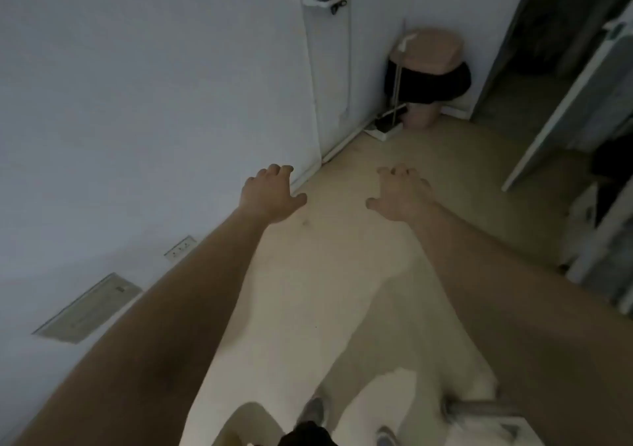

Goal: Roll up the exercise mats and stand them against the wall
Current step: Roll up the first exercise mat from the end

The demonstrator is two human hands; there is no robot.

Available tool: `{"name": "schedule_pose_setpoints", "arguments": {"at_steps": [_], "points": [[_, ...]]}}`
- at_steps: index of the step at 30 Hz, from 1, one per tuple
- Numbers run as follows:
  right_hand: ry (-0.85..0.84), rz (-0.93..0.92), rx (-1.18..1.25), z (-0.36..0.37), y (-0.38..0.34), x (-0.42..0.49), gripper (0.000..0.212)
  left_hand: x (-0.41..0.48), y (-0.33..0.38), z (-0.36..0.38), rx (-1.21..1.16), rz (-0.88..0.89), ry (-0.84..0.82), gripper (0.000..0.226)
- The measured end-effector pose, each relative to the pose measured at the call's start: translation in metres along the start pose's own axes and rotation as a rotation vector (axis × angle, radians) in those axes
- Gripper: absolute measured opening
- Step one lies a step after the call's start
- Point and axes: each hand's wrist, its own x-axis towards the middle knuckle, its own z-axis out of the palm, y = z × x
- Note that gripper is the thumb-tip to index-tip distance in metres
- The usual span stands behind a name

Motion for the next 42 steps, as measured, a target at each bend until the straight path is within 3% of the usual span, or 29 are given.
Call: {"name": "schedule_pose_setpoints", "arguments": {"at_steps": [8,16,32,37,42], "points": [[-0.023,0.512,0.145,0.049,0.072,-0.046,0.075,0.054,0.096,0.07,0.014,0.444,-0.233,0.074],[-0.052,0.882,0.325,0.111,0.122,-0.177,0.076,-0.006,0.208,0.128,0.074,0.846,-0.381,0.071],[0.051,1.569,0.641,0.22,0.12,-0.532,0.067,-0.303,0.372,0.195,0.314,1.503,-0.63,0.066],[0.131,1.872,0.724,0.251,0.071,-0.631,0.067,-0.41,0.403,0.219,0.418,1.802,-0.658,0.071],[0.175,2.13,0.79,0.28,-0.013,-0.701,0.061,-0.508,0.384,0.236,0.504,2.03,-0.699,0.067]]}}
